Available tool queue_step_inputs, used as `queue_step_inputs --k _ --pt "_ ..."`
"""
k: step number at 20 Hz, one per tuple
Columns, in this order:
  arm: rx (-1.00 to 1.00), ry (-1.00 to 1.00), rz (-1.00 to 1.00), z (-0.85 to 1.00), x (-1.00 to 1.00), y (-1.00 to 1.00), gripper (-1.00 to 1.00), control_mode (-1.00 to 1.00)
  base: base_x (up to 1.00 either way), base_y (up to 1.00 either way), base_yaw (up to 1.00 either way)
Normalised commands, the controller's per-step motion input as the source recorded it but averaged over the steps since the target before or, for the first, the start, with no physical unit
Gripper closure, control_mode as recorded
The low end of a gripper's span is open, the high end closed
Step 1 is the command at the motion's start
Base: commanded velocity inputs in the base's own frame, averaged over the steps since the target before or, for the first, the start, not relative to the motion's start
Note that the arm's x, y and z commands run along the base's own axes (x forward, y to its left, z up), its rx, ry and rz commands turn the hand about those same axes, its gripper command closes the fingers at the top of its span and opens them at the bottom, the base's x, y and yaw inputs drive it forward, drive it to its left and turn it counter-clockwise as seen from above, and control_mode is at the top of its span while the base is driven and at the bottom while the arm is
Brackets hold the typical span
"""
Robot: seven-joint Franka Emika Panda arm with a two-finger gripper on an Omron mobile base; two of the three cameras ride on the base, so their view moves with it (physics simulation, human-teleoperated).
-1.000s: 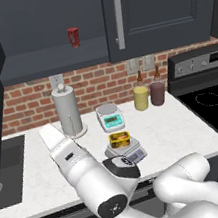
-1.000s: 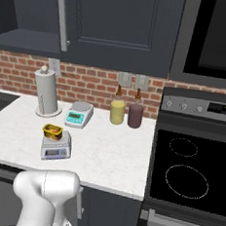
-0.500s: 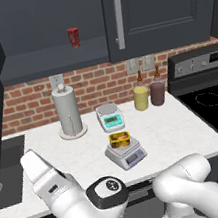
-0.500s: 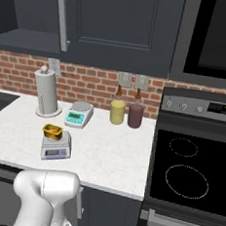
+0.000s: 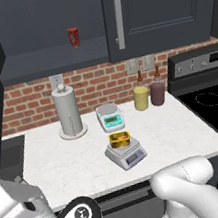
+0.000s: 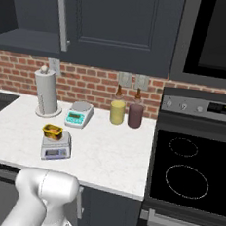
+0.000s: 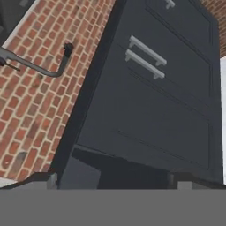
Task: Pick the canned food and place it on the digital scale for weighing, and close the cabinet.
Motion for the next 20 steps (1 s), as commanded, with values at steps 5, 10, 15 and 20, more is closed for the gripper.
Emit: queue_step_inputs --k 5,10,15,20 --pt "0.0 0.0 -0.01 0.0 0.24 0.87 -1.0 -1.0 0.0 0.0 0.0" --pt "0.0 0.0 -0.02 0.02 0.3 0.8 -1.0 -1.0 0.0 0.0 0.0" --pt "0.04 0.0 -0.08 0.38 0.24 0.08 -1.0 -1.0 0.0 0.0 0.0" --pt "0.04 0.0 -0.09 0.55 0.37 -0.05 -1.0 -1.0 0.0 0.0 0.0"
